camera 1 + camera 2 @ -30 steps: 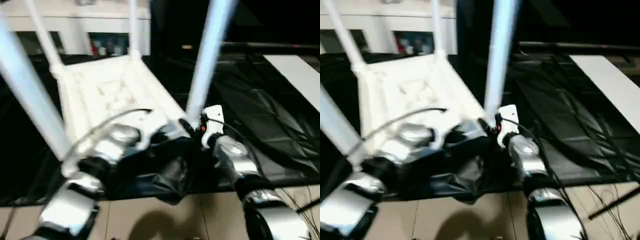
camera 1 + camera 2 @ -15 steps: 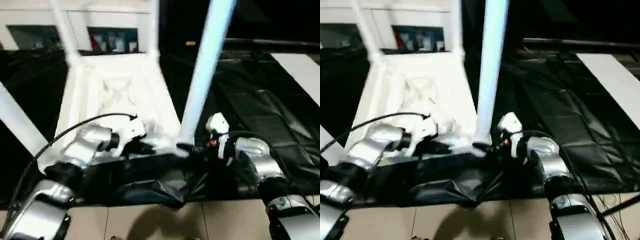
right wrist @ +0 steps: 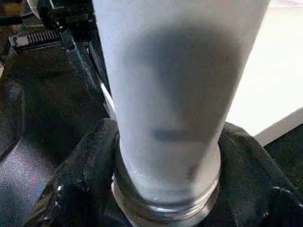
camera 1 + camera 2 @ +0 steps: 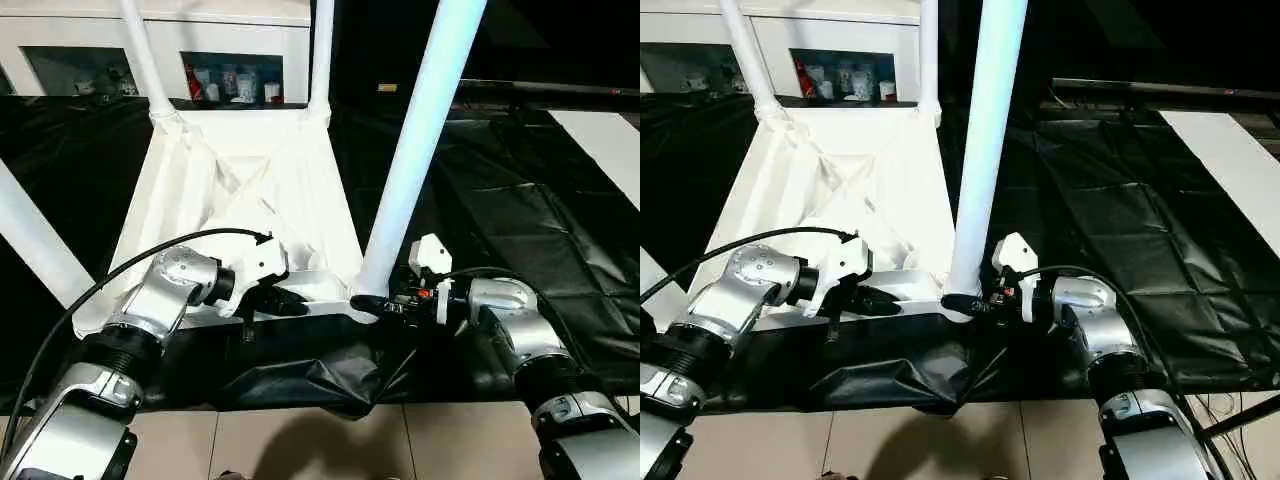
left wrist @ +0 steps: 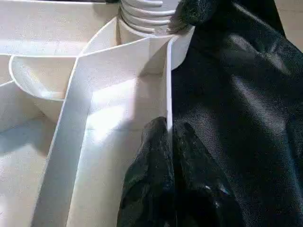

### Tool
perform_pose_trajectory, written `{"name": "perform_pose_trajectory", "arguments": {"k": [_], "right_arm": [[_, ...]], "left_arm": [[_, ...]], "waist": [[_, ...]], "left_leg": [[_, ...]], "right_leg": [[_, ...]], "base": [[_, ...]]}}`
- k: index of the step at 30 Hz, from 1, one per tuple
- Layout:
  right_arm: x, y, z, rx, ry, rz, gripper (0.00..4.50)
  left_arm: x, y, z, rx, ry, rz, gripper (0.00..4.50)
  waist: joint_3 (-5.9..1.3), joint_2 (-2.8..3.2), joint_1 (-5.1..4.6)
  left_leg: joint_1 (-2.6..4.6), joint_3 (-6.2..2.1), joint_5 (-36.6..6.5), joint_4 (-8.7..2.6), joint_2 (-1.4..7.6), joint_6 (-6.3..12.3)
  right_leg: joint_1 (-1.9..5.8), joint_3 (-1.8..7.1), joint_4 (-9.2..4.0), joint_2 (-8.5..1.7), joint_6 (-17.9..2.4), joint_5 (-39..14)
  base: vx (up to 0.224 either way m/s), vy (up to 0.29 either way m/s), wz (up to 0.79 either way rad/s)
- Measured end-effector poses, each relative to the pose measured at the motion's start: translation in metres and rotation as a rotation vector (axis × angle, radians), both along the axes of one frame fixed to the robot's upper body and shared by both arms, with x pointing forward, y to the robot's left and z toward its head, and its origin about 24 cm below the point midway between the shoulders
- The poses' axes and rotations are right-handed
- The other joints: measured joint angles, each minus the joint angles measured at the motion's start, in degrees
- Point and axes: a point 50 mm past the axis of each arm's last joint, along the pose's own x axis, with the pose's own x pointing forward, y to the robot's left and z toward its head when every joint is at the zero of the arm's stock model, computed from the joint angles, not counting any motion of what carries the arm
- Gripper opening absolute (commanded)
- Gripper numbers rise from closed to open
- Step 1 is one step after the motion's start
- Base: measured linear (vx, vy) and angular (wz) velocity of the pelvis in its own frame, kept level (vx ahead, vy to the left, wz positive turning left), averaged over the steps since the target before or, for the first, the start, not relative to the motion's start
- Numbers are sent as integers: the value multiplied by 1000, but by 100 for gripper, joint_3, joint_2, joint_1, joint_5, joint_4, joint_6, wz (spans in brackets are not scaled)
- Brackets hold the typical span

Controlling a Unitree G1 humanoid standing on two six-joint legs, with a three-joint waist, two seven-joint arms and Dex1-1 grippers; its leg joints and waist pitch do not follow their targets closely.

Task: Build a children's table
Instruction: Rotate leg to tighten

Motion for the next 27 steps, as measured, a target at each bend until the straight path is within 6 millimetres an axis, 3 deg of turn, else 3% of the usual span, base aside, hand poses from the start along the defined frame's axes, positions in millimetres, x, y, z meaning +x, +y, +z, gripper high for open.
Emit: {"name": "perform_pose_trajectory", "arguments": {"k": [8, 16, 19, 27], "right_arm": [[6, 3, -3, 2, 7, -92, 270], [29, 17, -16, 72, 21, -664, 270], [35, 23, -16, 47, 19, -798, 270], [38, 29, -15, 58, 27, -834, 270]], "left_arm": [[3, -2, -3, 6, -5, 64, 0], [28, -44, -12, -4, -67, 329, 0], [31, -58, -14, -6, -74, 391, 0], [32, -64, -14, -7, -89, 408, 0]], "waist": [[-5, -31, -53], [2, -8, -103], [0, -1, -103], [-3, 10, -100]], "left_leg": [[16, 2, 0, 23, 1, -1], [71, -1, -2, 31, -4, -6], [72, -5, -1, 31, -10, -5], [69, -5, -2, 30, -12, -5]], "right_leg": [[1, 7, 40, -2, 1, -1], [13, 11, 77, -9, 43, -25], [13, 10, 70, -15, 44, -26], [14, 9, 65, -15, 44, -25]], "base": [[0, 0, 0], [-19, -3, 0], [0, 0, 0], [0, 0, 0]]}}
